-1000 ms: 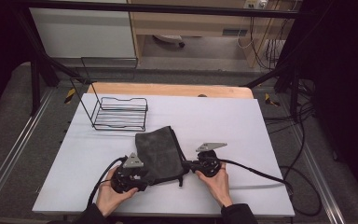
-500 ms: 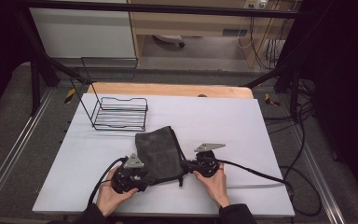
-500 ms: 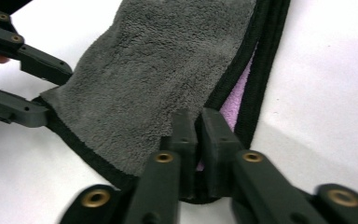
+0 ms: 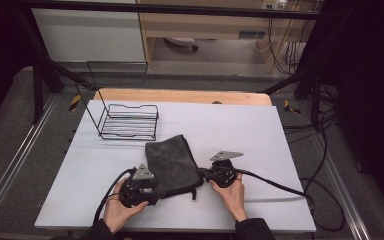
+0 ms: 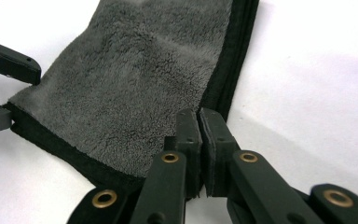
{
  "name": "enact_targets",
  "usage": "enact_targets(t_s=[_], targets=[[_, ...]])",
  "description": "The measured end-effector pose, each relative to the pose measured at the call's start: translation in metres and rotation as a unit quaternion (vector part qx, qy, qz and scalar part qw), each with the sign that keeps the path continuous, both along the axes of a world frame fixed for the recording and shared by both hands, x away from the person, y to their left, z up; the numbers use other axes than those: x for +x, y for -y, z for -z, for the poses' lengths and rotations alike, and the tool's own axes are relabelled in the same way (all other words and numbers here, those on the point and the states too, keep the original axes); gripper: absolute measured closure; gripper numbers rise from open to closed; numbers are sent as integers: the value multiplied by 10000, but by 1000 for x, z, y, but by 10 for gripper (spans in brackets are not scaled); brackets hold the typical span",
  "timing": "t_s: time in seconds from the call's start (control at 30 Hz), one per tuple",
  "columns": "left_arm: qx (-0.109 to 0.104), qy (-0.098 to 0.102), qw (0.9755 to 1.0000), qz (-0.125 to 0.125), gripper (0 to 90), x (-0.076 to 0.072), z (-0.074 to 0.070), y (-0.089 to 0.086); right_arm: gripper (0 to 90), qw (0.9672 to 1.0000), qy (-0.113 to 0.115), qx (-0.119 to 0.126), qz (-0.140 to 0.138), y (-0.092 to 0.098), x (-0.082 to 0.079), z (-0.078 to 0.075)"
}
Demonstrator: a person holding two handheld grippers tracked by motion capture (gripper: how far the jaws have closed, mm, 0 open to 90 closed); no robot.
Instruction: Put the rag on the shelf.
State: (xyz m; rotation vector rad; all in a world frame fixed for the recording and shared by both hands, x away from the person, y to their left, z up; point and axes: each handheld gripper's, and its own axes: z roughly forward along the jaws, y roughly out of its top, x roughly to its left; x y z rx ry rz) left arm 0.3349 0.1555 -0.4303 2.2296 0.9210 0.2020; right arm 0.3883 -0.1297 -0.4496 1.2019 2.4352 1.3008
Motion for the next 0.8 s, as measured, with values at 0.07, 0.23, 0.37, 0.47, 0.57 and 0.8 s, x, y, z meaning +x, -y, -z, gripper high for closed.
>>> enact_targets(t_s=[0.07, 0.23, 0.37, 0.47, 0.57, 0.8], targets=[[59, -44, 10000, -54, 493, 0, 2, 2, 796, 10000, 36, -6, -9, 1, 0, -1], [92, -168, 9997, -135, 560, 0, 5, 4, 645, 9998, 183, 17, -59, 1, -4, -3], [50, -268, 9995, -188, 650, 1, 7, 4, 532, 9995, 294, 45, -61, 3, -5, -5], [6, -302, 9993, -239, 715, 2, 8, 4, 424, 9990, 438, 62, 3, 5, -5, -10], [13, -330, 9992, -224, 774, 3, 7, 3, 317, 9984, 563, -5, 108, 9, -5, -14], [-69, -330, 9993, -129, 828, 3, 3, -3, 164, 9981, 558, 102, 240, 26, -3, -18]])
